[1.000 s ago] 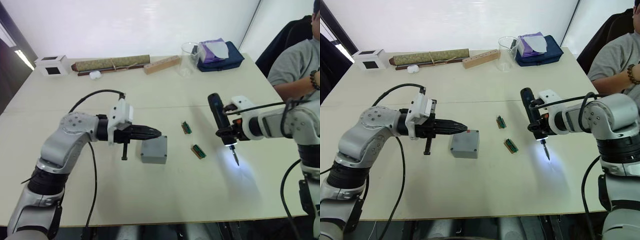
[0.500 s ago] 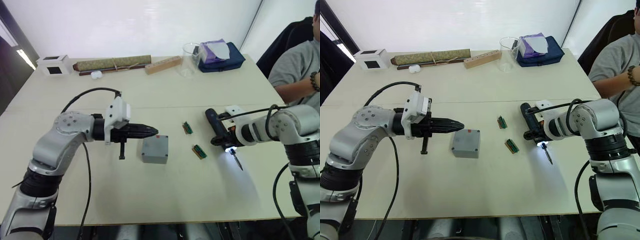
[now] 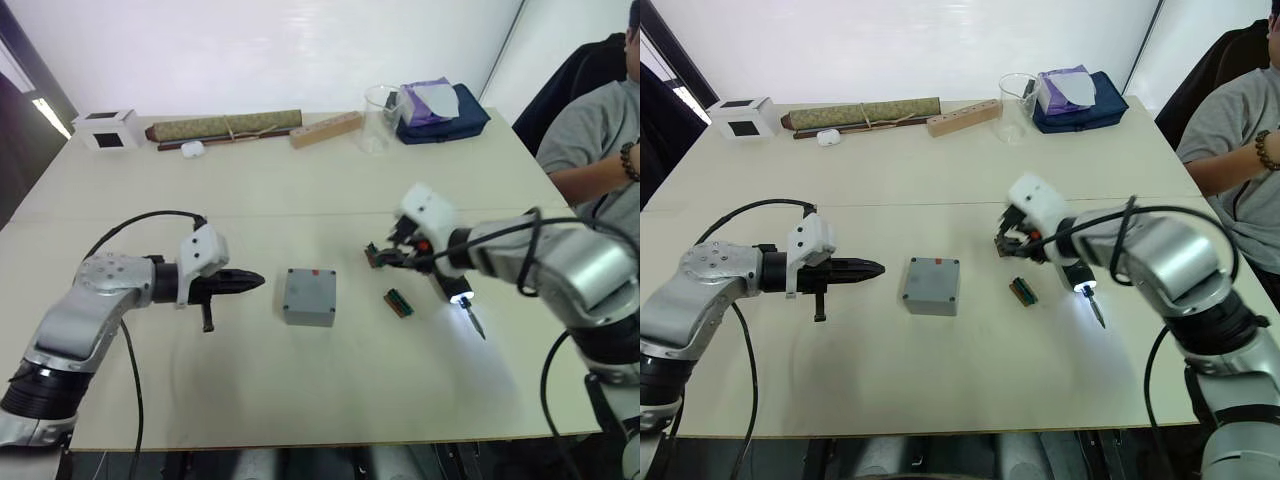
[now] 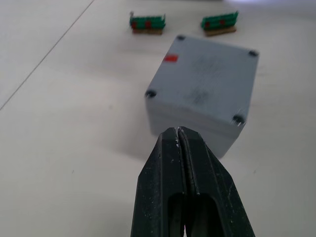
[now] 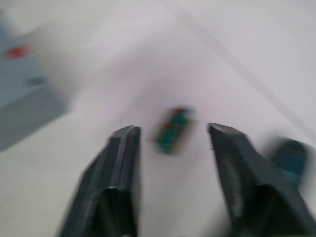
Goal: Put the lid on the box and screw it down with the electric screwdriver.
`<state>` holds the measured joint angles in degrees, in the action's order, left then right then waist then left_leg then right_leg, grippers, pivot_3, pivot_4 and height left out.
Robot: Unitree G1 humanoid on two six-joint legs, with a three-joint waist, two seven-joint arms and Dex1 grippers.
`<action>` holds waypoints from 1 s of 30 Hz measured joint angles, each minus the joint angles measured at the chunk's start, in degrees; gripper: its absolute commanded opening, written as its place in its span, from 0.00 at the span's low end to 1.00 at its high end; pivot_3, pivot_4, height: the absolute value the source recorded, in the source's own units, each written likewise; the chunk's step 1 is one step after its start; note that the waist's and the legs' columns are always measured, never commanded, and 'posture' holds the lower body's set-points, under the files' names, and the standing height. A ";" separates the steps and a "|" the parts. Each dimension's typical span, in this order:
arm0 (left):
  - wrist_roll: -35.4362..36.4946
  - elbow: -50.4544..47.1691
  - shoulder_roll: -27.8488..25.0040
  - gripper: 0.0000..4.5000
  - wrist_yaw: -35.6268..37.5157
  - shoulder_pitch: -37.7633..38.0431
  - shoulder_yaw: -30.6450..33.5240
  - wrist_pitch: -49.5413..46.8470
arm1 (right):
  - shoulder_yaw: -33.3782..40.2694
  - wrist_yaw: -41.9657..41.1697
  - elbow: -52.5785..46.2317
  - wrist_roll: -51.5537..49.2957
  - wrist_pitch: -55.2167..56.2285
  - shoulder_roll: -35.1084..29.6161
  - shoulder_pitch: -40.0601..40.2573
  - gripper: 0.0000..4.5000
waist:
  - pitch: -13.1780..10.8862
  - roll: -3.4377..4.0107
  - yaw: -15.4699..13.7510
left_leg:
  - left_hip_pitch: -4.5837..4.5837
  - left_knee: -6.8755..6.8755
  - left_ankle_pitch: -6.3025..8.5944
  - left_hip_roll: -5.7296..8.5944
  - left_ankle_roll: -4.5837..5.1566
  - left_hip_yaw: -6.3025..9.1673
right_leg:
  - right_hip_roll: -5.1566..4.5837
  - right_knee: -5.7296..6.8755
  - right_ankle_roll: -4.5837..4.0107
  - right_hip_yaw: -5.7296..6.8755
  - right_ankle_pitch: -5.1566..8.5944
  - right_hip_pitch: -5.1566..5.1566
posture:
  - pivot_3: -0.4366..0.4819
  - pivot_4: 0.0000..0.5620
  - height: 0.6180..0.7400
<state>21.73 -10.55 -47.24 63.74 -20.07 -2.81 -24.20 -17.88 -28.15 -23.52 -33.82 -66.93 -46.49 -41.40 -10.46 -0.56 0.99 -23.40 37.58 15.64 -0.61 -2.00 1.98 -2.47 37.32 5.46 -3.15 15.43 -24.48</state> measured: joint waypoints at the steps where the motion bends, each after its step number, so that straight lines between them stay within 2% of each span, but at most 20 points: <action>1: -0.51 0.54 0.72 0.00 0.01 -0.16 -1.03 0.40 | -1.53 0.05 -0.30 1.19 1.11 0.94 1.21 0.09 | 0.00 0.00 -0.10 | -0.01 0.08 0.00 0.01 0.00 0.01 | -0.01 0.03 0.00 0.00 0.00 0.02 | 0.48 0.27 0.97; 2: -1.09 1.12 1.43 0.00 0.03 -0.23 -1.82 0.90 | -2.77 0.05 -0.56 2.27 1.85 1.61 2.25 0.02 | 0.00 -0.01 -0.14 | -0.04 0.14 0.00 0.01 0.00 0.00 | -0.02 0.05 0.01 0.00 -0.01 0.02 | 0.48 0.27 0.97; 3: -2.17 2.19 2.36 0.00 -0.24 -0.73 -3.09 1.28 | -4.14 0.19 -0.96 3.70 2.71 2.60 3.73 0.01 | -0.01 -0.02 -0.19 | -0.05 0.23 0.00 0.02 0.00 0.01 | -0.02 0.07 0.02 0.01 -0.01 0.03 | 0.48 0.27 0.97; 9: -7.36 6.12 5.30 0.00 -1.63 -4.04 -7.27 4.10 | -6.34 1.65 -0.71 5.35 2.48 11.55 7.44 0.01 | 0.00 -0.06 0.20 | -0.04 0.34 0.00 0.02 0.01 0.04 | 0.05 0.24 0.03 0.00 -0.02 0.03 | 0.48 0.27 0.97; 18: -12.19 15.94 10.23 0.00 -2.44 -9.03 -9.89 7.41 | -3.32 1.85 -0.67 4.72 -4.98 16.17 7.49 0.01 | 0.00 -0.06 0.03 | -0.02 0.44 0.00 0.04 0.01 0.07 | 0.04 0.40 0.02 0.02 -0.03 0.03 | 0.48 0.27 0.97; 25: -16.44 23.24 12.88 0.00 -2.92 -12.93 -11.90 12.41 | -1.41 0.08 -5.49 0.38 -10.56 18.06 7.05 0.01 | 0.00 -0.06 0.14 | 0.00 0.49 0.00 0.06 0.01 0.08 | 0.03 0.55 0.02 0.02 -0.02 0.02 | 0.48 0.27 0.97; 30: -18.60 27.50 12.22 0.00 -2.44 -13.50 -12.12 16.48 | -0.21 -1.54 -7.29 -0.13 -12.08 13.36 5.00 0.01 | 0.00 -0.06 0.12 | 0.01 0.52 0.00 0.06 0.01 0.09 | 0.03 0.58 0.02 0.03 -0.02 0.02 | 0.48 0.27 0.97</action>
<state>3.13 16.95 -35.02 61.30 -33.57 -14.92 -7.73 -18.09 -29.70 -30.80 -33.95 -79.01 -33.13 -36.40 -10.46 -0.62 1.11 -23.38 38.09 15.65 -0.55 -1.99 2.07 -2.43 37.89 5.48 -3.13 15.41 -24.46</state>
